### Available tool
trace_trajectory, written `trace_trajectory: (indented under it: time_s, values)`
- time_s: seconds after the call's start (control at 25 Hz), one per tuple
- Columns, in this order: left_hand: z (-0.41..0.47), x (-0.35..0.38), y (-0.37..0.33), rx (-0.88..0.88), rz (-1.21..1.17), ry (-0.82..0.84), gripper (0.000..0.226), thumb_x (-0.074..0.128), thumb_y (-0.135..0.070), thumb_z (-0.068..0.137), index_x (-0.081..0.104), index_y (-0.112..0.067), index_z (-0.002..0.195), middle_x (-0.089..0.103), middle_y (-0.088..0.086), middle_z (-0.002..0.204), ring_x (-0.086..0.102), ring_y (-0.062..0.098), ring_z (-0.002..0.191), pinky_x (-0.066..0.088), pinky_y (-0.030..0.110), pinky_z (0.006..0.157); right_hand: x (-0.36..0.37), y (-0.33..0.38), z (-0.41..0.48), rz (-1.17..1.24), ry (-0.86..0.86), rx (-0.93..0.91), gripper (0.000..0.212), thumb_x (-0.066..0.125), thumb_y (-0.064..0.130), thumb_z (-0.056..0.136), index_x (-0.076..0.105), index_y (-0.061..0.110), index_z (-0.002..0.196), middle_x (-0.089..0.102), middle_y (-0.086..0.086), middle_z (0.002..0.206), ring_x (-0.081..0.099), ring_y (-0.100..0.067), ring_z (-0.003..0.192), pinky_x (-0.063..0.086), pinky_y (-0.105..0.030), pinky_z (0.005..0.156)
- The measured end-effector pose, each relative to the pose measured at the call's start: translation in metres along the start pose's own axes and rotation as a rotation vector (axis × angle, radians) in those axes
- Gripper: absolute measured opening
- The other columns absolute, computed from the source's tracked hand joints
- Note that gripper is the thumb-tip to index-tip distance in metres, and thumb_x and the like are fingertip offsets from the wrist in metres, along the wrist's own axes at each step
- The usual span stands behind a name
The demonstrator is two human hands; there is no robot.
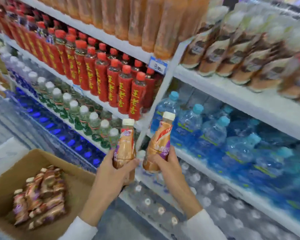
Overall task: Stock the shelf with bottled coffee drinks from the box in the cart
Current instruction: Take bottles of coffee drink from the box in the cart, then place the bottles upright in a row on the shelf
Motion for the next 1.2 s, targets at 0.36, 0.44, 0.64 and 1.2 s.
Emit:
trace_trajectory:
  time_s: [0.36,0.44,0.64,1.2]
  values:
    - [-0.068,0.253,-0.095,0.201,-0.03,0.356,0.03,0.088,-0.031,0.076,0.069,-0.027,0.1,0.076,-0.009,0.083,0.071,0.008,0.074,0.052,0.014,0.06,-0.264,0.043,-0.078,0.068,-0.311,-0.105,0.056,0.074,0.046,0.062,0.059,0.034,0.115,0.074,0.019,0.095,0.069,0.003,0.088,0.051,-0.012,0.067]
    - [-0.086,0.301,-0.117,0.258,-0.025,0.389,0.027,0.088,-0.032,0.077,0.07,-0.029,0.097,0.076,-0.009,0.083,0.071,0.007,0.072,0.053,0.015,0.062,-0.315,0.057,-0.093,0.048,-0.351,-0.14,0.056,0.072,0.047,0.06,0.058,0.036,0.114,0.073,0.02,0.094,0.069,0.004,0.086,0.052,-0.015,0.068]
    - [-0.109,0.408,-0.185,0.392,-0.093,0.461,0.028,0.088,-0.035,0.077,0.07,-0.031,0.097,0.076,-0.009,0.084,0.071,0.006,0.073,0.053,0.015,0.06,-0.427,0.108,-0.113,0.009,-0.456,-0.236,0.055,0.071,0.045,0.06,0.057,0.037,0.112,0.071,0.022,0.089,0.068,0.005,0.08,0.051,-0.012,0.063]
    - [-0.087,0.569,-0.264,0.631,0.061,0.656,0.05,0.079,-0.044,0.086,0.038,-0.054,0.113,0.058,-0.028,0.116,0.06,-0.012,0.101,0.045,0.011,0.077,-0.575,0.16,-0.064,-0.06,-0.629,-0.284,0.073,0.074,0.021,0.086,0.029,0.022,0.144,0.058,0.019,0.113,0.058,0.005,0.098,0.044,-0.014,0.071]
Point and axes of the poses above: each hand's wrist, its own z-axis towards the middle knuckle, its own x-axis out of the palm, y = z × x, the point moved 8 cm from there along z, towards the middle knuckle
